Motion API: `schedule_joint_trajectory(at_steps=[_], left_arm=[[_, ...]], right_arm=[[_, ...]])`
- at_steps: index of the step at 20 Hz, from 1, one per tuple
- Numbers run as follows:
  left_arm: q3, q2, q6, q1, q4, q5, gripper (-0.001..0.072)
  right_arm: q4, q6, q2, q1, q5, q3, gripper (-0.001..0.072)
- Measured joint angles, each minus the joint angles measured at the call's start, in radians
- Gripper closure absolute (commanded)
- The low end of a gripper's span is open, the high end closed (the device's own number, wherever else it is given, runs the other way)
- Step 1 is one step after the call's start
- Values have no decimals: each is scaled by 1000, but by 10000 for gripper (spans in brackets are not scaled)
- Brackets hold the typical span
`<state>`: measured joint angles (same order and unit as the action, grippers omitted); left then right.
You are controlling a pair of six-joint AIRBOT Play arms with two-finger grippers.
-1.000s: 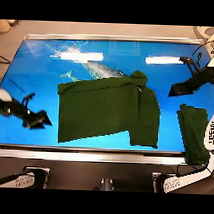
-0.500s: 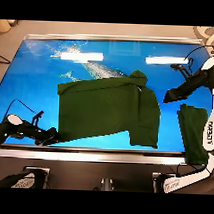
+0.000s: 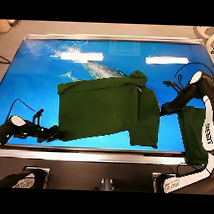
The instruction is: Fold the shirts.
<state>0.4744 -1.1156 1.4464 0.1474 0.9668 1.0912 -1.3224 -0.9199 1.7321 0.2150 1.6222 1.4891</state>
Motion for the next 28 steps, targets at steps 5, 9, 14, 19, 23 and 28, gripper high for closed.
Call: schedule_joint_trajectory(at_steps=[5,9,14,19,23,28], left_arm=[[0,5,-8,-1,2,-2,682],[0,14,-10,-1,1,13,681],[17,22,-10,-1,2,20,683],[297,115,-10,0,11,12,684],[819,243,-10,8,74,-100,683],[1398,326,-9,14,124,-274,683]], right_arm=[[35,37,10,-2,-147,-91,161],[71,42,23,-2,-243,-107,246],[138,32,48,-1,-273,-105,692],[171,61,-74,-2,-248,62,692],[177,84,-362,-2,-419,338,691],[106,130,-791,-1,-670,507,692]])
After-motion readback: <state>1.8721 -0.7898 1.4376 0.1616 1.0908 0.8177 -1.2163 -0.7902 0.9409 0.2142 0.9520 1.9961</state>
